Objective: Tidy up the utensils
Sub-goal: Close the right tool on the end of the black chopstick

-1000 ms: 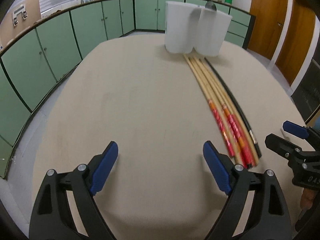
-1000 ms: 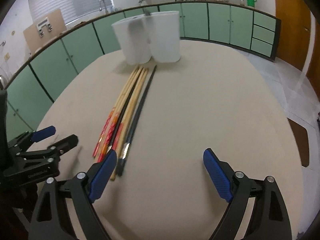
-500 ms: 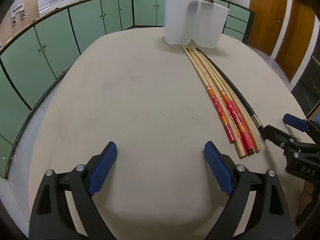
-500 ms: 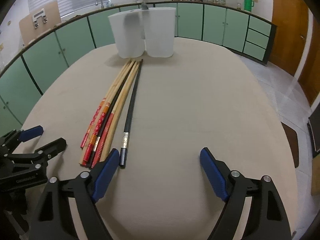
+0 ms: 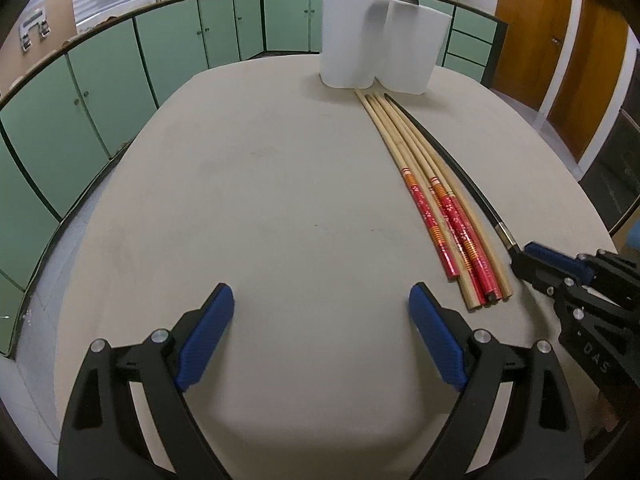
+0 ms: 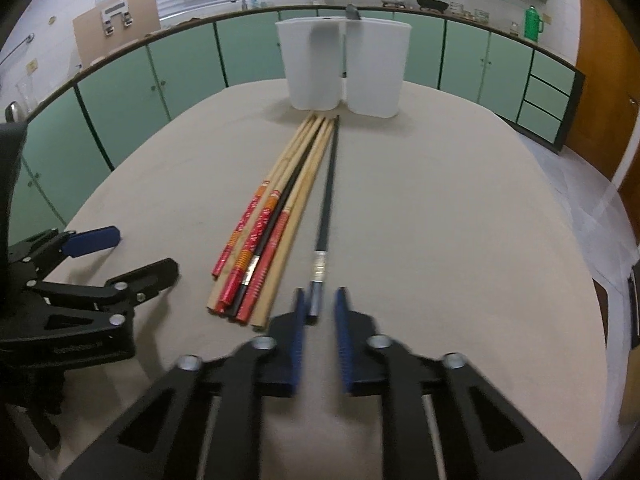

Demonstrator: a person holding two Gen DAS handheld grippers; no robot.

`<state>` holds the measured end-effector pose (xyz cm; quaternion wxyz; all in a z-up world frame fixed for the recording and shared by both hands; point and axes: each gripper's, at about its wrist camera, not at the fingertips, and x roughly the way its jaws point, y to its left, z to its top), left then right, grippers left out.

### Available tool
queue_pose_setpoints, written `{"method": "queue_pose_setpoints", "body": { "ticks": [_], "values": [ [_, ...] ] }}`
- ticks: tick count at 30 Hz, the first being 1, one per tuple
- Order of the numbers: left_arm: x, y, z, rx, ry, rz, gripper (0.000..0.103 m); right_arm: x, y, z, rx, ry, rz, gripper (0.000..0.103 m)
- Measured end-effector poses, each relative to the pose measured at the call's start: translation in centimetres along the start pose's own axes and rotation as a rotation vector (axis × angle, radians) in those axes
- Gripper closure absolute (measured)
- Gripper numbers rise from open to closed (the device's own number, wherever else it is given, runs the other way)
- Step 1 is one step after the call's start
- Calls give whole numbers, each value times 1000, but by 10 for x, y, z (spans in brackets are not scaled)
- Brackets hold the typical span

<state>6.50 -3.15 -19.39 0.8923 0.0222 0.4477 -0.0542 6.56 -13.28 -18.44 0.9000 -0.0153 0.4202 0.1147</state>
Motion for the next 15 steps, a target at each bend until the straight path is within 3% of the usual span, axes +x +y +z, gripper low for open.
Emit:
{"method": "queue_pose_setpoints", "body": {
  "ticks": [15],
  "values": [
    [4, -25, 1, 60, 12, -30, 16, -10, -25, -8, 85, -6, -17, 97]
  ]
}}
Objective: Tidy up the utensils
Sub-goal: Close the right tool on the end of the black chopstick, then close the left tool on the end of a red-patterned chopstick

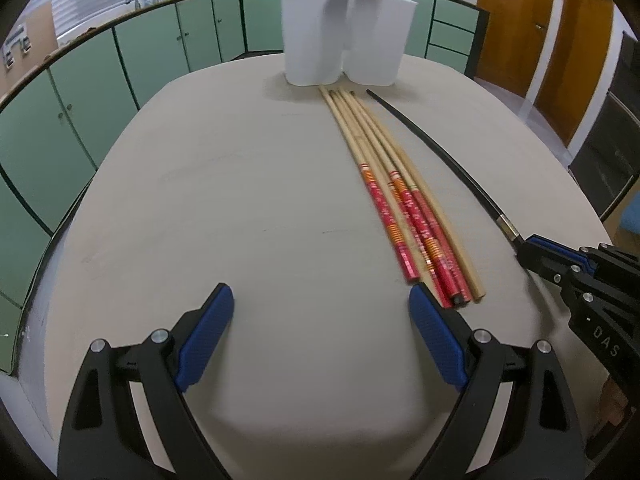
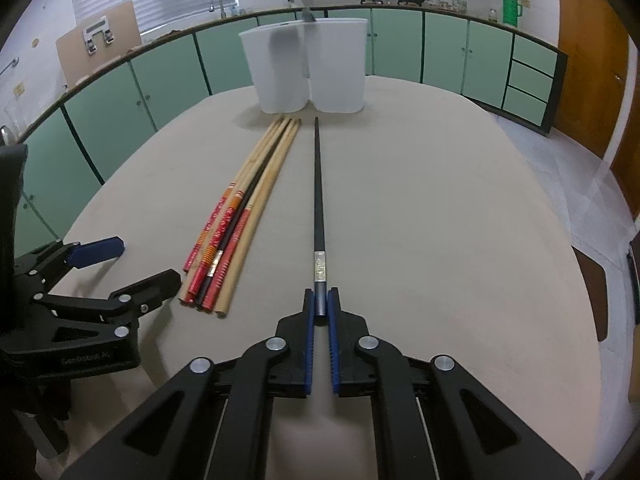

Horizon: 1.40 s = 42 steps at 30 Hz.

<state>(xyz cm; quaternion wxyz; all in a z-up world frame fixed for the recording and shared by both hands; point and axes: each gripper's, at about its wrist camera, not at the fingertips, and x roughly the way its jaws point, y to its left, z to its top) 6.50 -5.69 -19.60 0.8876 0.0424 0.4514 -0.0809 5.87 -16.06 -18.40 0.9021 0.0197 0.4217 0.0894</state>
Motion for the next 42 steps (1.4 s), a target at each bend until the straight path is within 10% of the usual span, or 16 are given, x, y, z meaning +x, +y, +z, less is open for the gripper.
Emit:
{"method": "queue_pose_setpoints", "body": {
  "ticks": [12, 32, 42],
  "values": [
    [8, -13, 7, -2, 0, -3, 18, 2, -8, 1, 35, 1, 24, 97],
    [5, -28, 8, 26, -42, -35, 90, 5, -10, 3, 36, 8, 33, 96],
    [4, -27, 8, -1, -47, -41, 96, 5, -13, 2, 51, 6, 50, 96]
  ]
}}
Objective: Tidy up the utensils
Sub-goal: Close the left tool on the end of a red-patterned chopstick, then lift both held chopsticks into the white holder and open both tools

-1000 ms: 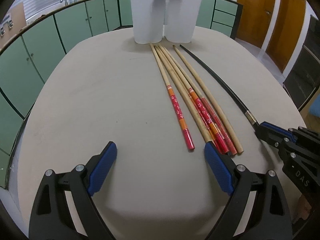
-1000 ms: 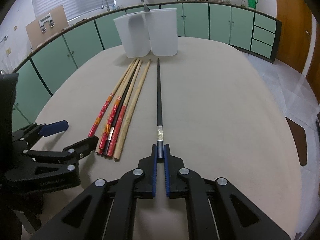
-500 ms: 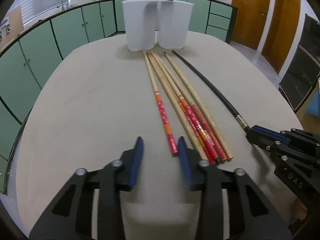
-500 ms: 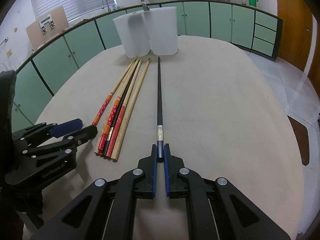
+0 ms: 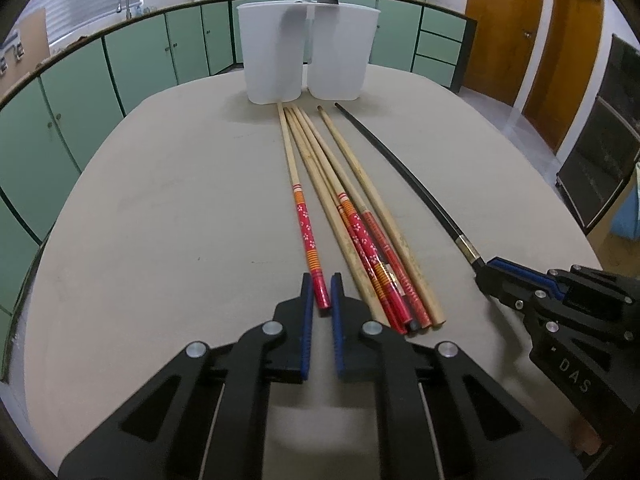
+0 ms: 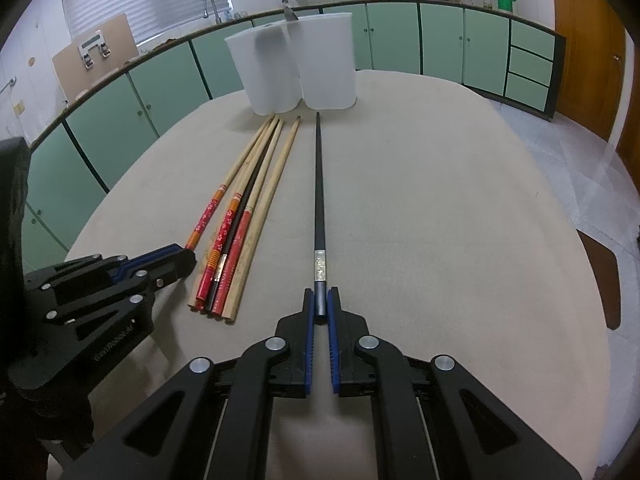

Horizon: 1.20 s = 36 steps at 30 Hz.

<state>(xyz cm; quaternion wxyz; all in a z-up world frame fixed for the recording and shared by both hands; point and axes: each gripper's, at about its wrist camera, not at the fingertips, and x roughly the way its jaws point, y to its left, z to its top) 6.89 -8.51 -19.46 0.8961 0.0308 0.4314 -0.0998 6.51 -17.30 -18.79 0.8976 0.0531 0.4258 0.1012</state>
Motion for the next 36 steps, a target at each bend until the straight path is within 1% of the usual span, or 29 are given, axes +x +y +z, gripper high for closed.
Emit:
{"method": "queue_pose_setpoints", "body": {
  "ticks": [4, 8, 14, 23, 28, 32, 36],
  "values": [
    [-7, 3, 0, -4, -13, 4, 96, -3, 1, 0, 4, -9, 4, 97],
    [-24, 7, 2, 4, -45, 18, 96, -12, 2, 3, -6, -34, 6, 97],
    [-56, 14, 15, 6, -118, 28, 97, -36, 3, 17, -27, -95, 16, 97],
    [-96, 24, 46, -2, -235, 28, 98, -68, 6, 49, -59, -187, 31, 97],
    [-118, 26, 71, 7, -308, 16, 98, -86, 9, 71, -83, -241, 33, 97],
    [-128, 26, 89, 25, -347, 13, 98, -101, 11, 92, -97, -281, 37, 97],
    [-136, 27, 106, 28, -375, -6, 98, -114, 12, 113, -108, -315, 48, 97]
  ]
}}
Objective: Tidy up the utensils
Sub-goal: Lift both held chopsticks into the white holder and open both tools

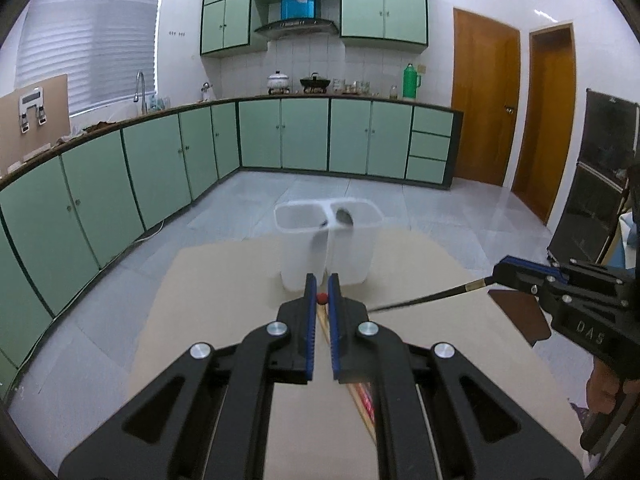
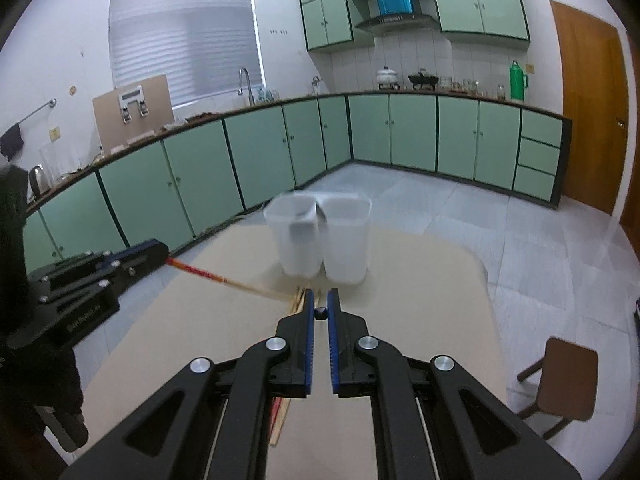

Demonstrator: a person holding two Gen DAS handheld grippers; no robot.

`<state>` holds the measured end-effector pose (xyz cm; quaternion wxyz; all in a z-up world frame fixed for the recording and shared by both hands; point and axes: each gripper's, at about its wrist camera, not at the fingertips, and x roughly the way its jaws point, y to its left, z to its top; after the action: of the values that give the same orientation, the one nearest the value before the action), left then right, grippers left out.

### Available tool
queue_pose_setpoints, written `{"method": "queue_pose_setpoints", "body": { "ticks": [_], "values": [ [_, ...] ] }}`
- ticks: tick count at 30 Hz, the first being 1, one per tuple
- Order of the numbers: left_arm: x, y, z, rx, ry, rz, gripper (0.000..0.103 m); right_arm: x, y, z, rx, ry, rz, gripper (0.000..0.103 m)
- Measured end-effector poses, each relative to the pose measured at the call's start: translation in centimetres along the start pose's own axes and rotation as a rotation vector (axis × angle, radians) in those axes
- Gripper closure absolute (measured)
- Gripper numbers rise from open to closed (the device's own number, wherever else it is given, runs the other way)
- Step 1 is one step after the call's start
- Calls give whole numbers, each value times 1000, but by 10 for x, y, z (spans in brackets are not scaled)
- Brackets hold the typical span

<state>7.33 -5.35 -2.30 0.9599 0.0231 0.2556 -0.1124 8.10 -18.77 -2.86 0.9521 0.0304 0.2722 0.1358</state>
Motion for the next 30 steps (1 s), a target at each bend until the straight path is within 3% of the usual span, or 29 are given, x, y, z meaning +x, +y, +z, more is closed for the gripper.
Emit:
{"method": "queue_pose_setpoints", "body": {
  "ticks": [17, 23, 30],
  "values": [
    [-16, -1, 52, 15, -82, -69, 98, -10, -2, 64, -55, -16, 75, 97],
    [-32, -1, 74, 41, -146, -77, 98, -19, -1, 99, -81, -67, 95, 97],
    [-40, -4, 117, 84, -258, -34, 98, -20, 5, 153, -122, -164, 69, 97]
  ]
}}
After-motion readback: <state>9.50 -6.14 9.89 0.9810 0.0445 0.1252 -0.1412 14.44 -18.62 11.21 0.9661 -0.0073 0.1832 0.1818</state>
